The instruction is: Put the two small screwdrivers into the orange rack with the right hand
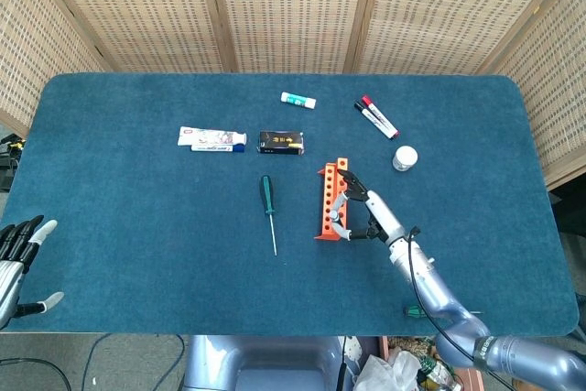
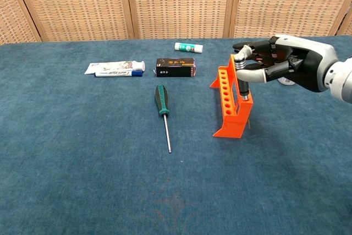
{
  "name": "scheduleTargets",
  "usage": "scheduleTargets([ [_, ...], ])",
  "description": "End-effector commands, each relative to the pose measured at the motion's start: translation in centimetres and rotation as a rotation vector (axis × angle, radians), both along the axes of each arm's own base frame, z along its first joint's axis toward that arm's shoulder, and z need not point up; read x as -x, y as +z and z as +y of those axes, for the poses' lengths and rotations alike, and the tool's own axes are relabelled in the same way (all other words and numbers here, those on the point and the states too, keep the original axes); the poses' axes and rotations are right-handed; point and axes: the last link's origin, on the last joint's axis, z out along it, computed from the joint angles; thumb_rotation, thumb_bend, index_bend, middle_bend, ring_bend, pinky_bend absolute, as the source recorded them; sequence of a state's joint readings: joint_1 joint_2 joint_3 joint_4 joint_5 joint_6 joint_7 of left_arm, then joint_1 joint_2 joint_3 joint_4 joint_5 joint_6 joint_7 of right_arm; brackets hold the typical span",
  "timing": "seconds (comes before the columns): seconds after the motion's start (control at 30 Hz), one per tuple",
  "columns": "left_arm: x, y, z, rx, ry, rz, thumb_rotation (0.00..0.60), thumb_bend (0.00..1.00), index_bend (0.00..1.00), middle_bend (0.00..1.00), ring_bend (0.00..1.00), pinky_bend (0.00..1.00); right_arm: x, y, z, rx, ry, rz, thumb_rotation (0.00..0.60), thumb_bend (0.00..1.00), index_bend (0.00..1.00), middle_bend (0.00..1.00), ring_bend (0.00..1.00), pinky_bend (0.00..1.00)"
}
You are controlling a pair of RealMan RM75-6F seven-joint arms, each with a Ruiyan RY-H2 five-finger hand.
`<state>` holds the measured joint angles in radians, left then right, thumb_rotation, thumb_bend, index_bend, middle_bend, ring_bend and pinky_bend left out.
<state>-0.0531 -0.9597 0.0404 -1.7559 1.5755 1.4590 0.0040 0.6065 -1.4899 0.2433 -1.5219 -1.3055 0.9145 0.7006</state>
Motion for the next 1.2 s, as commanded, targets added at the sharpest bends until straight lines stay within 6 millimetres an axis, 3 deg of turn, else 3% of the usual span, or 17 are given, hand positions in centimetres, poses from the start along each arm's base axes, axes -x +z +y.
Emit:
scheduleTargets([
  [0.03,0.01,0.0,0.02,-0.001,0.001,0.001,0.6,0.0,0.0,0.0,0.0,0.0,0.08,-0.09,0.0,-0.003,-0.001,0.0,0.6,0.38,0.63,0.02,0.0,0.05],
  [0.6,-0.01,-0.06,0.06,0.003,0.002,0.001,0.6,0.0,0.0,0.0,0.0,0.0,0.64,-0.55,0.04,-0.033,0.007,0.007,0.6,0.38,0.63,0.02,0.0,0.05],
  [0.83,-0.01,-0.07,0.07,0.004,0.003,0.001,0.6,0.0,0.0,0.0,0.0,0.0,0.6,-0.49,0.08,-0.041,0.025,-0.003,0.6,0.37,0.51,0.02,0.0,0.05],
  [1.2,-0.05,-0.02,0.08,0.004,0.002,-0.002,0.6,0.0,0.0,0.0,0.0,0.0,0.97,-0.16,0.13,-0.052,0.017,-0.047,0.6,0.37,0.51,0.02,0.0,0.05],
])
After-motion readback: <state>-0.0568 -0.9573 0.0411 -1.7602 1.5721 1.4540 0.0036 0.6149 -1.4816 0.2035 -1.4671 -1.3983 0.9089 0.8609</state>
